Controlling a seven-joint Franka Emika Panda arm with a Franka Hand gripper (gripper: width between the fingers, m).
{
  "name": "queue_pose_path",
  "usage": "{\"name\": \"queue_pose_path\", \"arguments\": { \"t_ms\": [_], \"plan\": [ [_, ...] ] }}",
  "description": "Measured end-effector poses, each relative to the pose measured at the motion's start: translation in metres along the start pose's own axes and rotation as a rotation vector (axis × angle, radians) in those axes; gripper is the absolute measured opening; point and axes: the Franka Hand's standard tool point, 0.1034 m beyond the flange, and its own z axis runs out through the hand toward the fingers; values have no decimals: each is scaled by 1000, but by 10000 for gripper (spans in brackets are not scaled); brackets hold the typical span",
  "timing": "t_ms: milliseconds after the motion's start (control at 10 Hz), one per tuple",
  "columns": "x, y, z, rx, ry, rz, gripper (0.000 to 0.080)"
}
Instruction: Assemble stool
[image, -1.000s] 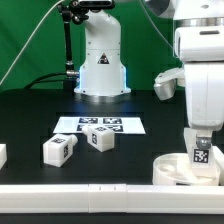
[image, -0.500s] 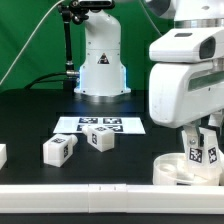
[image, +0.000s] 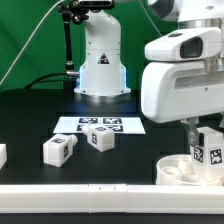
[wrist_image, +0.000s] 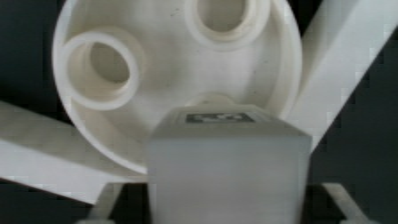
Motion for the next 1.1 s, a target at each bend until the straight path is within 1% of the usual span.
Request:
{"name": "queue_pose_path", "arguments": {
  "t_ms": [100, 200, 400, 500, 600, 700, 800, 900, 1100],
  "plan": [
    [0, 0, 0, 0, 0, 31, 338],
    [0, -1, 0, 3, 0, 124, 338],
    [-1, -1, 0, 28, 0, 388, 338],
    [-1, -2, 0, 33, -2, 529, 338],
    [-2, -2, 0, 38, -3, 606, 338],
    [-3, -3, 0, 48, -8, 758, 338],
    [-3, -4, 0, 66, -10, 849, 338],
    [-2, -5, 0, 72, -9, 983, 340],
    [-1, -5, 0, 78, -14, 1108, 340]
  ]
}}
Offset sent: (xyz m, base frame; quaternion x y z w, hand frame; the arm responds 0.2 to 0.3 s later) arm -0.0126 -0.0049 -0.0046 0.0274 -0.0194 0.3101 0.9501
